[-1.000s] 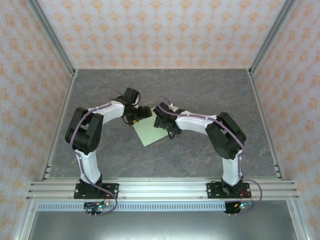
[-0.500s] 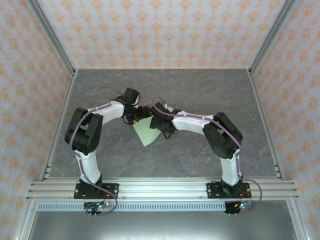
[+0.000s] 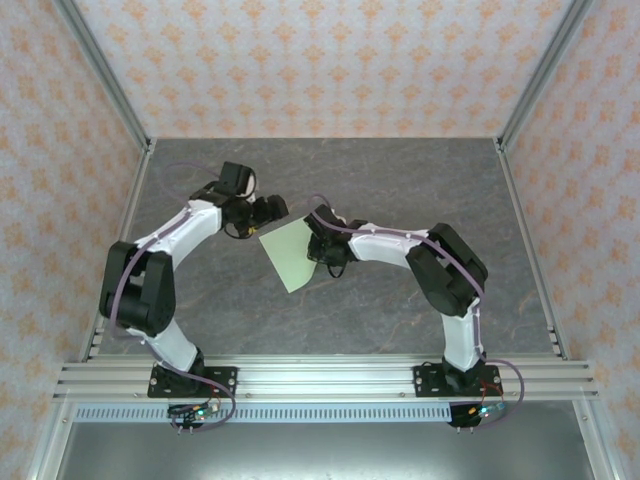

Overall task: Fold a paper plane with a square sheet of paper (fold left side to right side)
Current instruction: Pick up the square sheet of paper from the center of the table.

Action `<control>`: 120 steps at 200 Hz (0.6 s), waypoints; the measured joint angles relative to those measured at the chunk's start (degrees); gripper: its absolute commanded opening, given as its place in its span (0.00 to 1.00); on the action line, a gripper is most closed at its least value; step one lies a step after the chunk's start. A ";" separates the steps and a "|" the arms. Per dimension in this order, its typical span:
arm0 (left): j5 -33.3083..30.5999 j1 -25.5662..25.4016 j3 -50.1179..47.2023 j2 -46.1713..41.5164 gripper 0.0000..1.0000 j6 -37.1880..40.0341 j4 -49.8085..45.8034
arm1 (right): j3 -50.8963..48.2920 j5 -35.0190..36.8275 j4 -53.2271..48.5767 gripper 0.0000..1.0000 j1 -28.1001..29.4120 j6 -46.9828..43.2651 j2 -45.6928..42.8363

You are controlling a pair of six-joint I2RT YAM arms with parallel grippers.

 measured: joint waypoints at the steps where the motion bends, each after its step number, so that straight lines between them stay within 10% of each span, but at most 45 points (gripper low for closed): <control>1: 0.00 0.11 -0.07 -0.13 0.85 -0.02 0.00 | -0.22 -0.04 0.28 0.24 -0.07 0.13 -0.09; 120: 5.38 6.01 -9.16 -17.70 0.90 -1.79 0.22 | -19.87 -16.11 29.51 0.14 -9.35 4.37 -16.85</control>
